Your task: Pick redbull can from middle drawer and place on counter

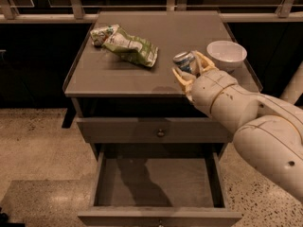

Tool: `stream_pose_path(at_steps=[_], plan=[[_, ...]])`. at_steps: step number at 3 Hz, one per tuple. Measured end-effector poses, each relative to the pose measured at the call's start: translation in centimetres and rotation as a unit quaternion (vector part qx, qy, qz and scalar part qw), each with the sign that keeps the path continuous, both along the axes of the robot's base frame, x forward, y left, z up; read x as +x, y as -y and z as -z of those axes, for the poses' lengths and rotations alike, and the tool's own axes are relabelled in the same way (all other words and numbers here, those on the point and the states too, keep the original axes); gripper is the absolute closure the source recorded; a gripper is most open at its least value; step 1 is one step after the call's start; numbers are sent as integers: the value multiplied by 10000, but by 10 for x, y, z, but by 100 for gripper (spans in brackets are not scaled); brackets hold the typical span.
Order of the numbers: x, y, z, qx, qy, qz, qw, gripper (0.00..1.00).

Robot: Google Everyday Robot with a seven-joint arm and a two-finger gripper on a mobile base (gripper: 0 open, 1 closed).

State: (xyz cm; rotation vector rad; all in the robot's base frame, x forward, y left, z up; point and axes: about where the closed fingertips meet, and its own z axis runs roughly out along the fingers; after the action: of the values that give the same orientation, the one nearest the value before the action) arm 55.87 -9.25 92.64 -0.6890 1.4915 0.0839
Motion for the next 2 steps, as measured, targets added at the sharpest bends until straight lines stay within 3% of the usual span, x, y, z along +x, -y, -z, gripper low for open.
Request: stream_pose_path(at_steps=[2], plan=[[65,-21,-7,-61,-13,-375,9993,100]])
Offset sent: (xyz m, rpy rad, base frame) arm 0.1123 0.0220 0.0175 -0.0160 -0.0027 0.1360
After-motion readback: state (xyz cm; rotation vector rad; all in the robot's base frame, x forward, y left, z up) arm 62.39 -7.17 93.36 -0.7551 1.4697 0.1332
